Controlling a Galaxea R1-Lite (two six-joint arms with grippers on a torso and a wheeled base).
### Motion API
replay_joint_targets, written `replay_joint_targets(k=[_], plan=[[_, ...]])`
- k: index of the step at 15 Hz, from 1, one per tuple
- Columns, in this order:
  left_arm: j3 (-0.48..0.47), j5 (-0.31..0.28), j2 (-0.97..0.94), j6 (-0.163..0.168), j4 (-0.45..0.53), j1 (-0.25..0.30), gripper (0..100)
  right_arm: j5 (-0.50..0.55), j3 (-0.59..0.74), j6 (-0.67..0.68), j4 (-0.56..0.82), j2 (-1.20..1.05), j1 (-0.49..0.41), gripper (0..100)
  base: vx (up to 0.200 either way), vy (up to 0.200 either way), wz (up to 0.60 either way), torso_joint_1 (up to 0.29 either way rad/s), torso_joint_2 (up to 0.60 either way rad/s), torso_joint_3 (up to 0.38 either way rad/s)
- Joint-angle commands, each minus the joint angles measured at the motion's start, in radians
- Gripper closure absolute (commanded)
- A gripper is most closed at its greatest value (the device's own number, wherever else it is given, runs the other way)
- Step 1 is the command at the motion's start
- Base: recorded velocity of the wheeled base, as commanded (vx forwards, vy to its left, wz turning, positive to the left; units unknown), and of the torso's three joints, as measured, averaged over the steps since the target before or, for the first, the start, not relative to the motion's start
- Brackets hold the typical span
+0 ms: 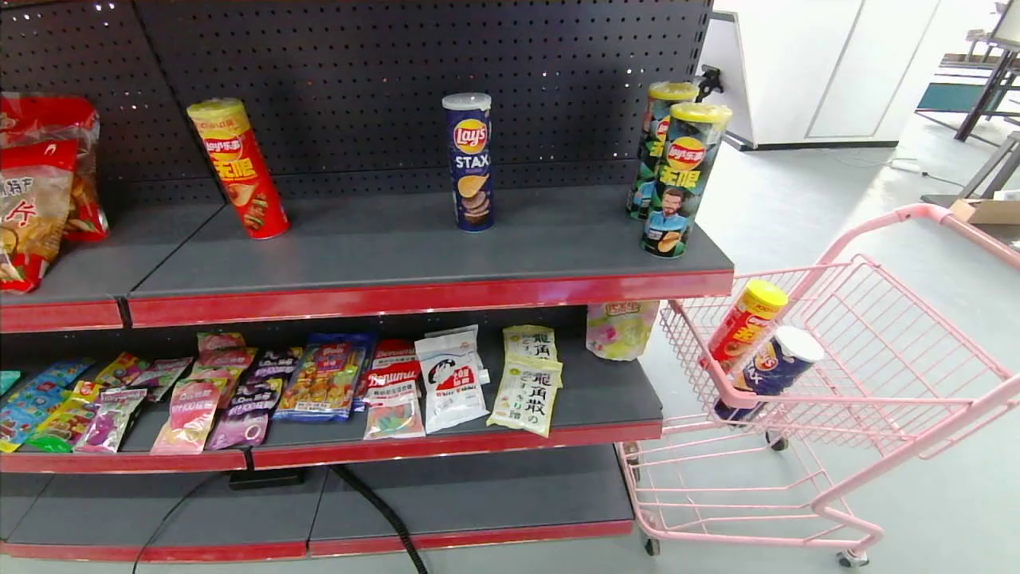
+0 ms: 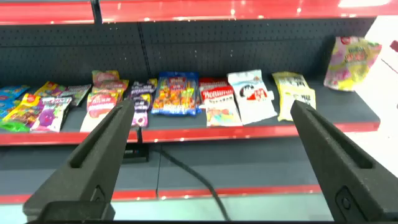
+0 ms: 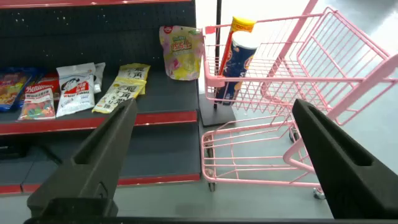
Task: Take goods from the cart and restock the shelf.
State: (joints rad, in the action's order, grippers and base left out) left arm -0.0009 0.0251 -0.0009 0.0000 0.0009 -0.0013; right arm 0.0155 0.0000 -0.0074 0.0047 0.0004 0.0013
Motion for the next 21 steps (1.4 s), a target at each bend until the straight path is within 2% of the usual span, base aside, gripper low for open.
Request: replay_joint_targets(k=[1, 6, 9, 19, 21], plan=[[-0.001, 0.001, 0.001, 0.000, 0.001, 0.000, 0, 0.000, 0.000, 0.000, 0.000, 0.000, -0.001, 0, 0.200, 0.000, 0.00, -0.002, 0.01, 0.007], [0.001, 0.001, 0.001, 0.000, 0.001, 0.000, 0, 0.000, 0.000, 0.000, 0.000, 0.001, 0.000, 0, 0.200, 0.000, 0.00, 0.010, 0.00, 0.005], [0.001, 0.001, 0.001, 0.000, 0.001, 0.000, 0, 0.000, 0.000, 0.000, 0.000, 0.001, 0.000, 0, 0.000, 0.000, 0.00, 0.000, 0.00, 0.000], [0.001, 0.001, 0.001, 0.000, 0.001, 0.000, 0, 0.000, 0.000, 0.000, 0.000, 0.001, 0.000, 0, 0.000, -0.200, 0.00, -0.001, 0.00, 0.004], [0.001, 0.001, 0.001, 0.000, 0.001, 0.000, 0, 0.000, 0.000, 0.000, 0.000, 0.000, 0.000, 0, 0.000, 0.000, 0.00, 0.000, 0.00, 0.000]])
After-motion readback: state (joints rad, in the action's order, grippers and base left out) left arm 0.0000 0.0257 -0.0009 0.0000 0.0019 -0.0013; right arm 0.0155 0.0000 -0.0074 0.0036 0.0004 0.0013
